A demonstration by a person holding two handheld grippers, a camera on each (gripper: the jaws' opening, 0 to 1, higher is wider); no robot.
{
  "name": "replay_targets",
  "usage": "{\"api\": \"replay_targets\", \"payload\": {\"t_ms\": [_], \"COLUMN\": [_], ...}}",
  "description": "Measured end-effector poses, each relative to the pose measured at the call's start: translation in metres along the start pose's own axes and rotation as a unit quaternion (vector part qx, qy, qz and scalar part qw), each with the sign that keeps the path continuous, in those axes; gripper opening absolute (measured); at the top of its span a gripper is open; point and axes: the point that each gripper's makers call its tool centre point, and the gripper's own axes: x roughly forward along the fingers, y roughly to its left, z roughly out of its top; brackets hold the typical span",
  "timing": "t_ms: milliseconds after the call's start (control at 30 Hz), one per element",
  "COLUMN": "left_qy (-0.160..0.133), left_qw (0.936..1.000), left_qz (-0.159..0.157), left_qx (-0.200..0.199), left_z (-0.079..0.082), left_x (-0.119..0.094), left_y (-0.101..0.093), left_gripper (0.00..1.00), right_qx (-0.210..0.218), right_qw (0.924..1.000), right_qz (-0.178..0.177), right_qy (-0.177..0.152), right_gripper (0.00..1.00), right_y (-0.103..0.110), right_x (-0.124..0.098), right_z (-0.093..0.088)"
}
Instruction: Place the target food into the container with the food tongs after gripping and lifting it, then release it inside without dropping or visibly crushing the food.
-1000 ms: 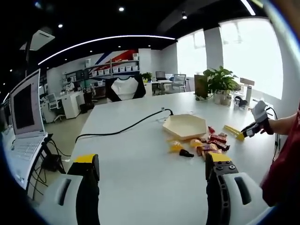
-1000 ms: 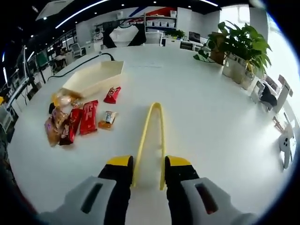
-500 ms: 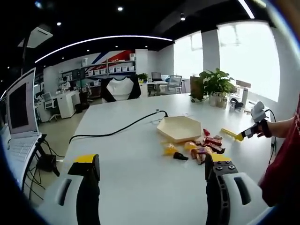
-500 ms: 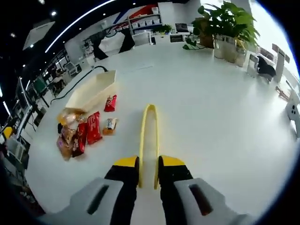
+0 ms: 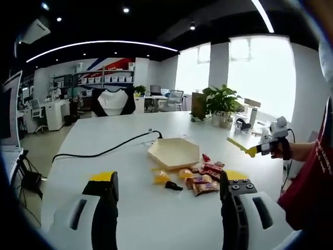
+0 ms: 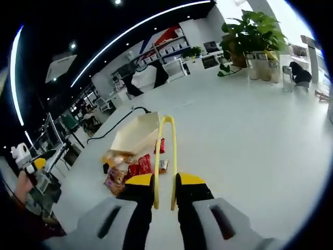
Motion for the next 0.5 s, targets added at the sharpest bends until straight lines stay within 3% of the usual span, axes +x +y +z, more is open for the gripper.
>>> {"api": "replay_targets", "payload": {"t_ms": [200,267,367,467,500], "left_qy": [-0.011,-0.016,-0.049,-0.057,-0.066], "left_qw": [0.9992,0.9983,0.9909,0.9887,0.9849], "left_qz": [-0.038,-0.054,-0.109,-0.124,-0.148], "left_qx": [-0.006,-0.015,-0.062,-0.062,-0.062], "left_z": [0.006,0.01,0.03,0.041,0.05], "left_x": [0.008,0.011,0.013,0.015,0.016], "left_y": [-0.016,-0.023,-0.044,-0.05,-0.059], "left_gripper": [0.82,0.8,0.77,0.75,0.74], "right_qx": [-0.026,-0.033,-0.057,-0.063,-0.066], "right_qw": [0.9967,0.9943,0.9883,0.982,0.9754], "right_qz": [0.069,0.096,0.138,0.174,0.204], "right_qy": [-0.035,-0.033,-0.031,-0.04,-0.052], "right_gripper": [0.12,0.13,0.13,0.13,0.13], "right_y": [0.044,0.058,0.084,0.106,0.122], "right_x": [-0.012,-0.015,-0.019,-0.024,-0.029], "right_z": [0.02,0.02,0.023,0.028,0.033]}}
